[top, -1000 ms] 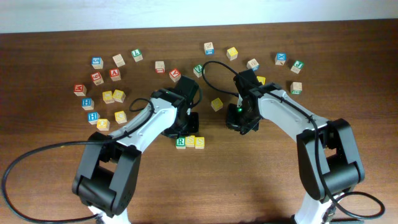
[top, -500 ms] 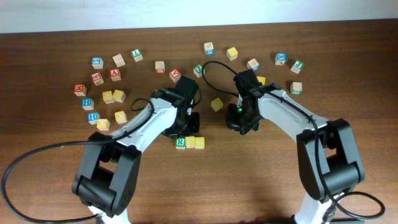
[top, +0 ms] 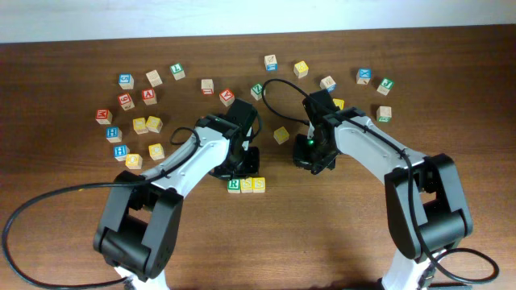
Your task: Spell out RSS
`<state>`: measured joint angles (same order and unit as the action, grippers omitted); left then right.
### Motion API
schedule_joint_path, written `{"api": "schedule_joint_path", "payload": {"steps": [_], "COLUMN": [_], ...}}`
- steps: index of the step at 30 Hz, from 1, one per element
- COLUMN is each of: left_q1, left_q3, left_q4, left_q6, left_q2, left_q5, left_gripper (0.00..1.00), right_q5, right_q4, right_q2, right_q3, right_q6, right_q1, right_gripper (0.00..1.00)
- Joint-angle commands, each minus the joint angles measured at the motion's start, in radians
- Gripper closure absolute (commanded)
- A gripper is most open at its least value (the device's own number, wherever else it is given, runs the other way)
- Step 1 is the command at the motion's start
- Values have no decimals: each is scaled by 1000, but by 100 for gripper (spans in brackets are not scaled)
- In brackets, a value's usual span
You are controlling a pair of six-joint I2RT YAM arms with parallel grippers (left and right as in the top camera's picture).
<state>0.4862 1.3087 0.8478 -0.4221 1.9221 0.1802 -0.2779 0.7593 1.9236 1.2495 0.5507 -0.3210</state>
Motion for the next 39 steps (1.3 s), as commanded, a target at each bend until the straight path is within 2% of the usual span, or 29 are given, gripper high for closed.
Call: {"api": "schedule_joint_path", "payload": {"steps": [1, 6, 10, 13, 16, 22, 26, 39], "left_q1": [5, -30, -172, -265, -248, -197, -159, -152], "left_q3": [-6, 34, 192, 170, 58, -70, -71, -71], "left_q4": [-2, 3, 184, 306, 241, 140, 130, 113], "left_q6": [16, 16, 20, 19, 6, -11, -12, -34], "left_q2": [-19, -19, -19, -19, -19, -19, -19, -19], "left_q5": [15, 9, -23, -47, -46, -11, 15, 45], "left_gripper": [100, 100, 100, 100, 100, 100, 100, 100], "right_q5": [2, 2, -2, 1, 1, -51, -51, -61], "right_q4": [2, 3, 27, 47, -3, -28, -69, -84], "right_q2": [-3, -3, -3, -3, -3, -3, -3, -3], "right_q3": [-6, -6, -6, -6, -6, -6, -6, -6], "right_q6": [3, 3, 4, 4, 8, 61, 61, 61], "right_q1": [2, 1, 0, -49, -137, -185, -229, -227], "right_gripper": [89, 89, 89, 89, 89, 89, 89, 90]}}
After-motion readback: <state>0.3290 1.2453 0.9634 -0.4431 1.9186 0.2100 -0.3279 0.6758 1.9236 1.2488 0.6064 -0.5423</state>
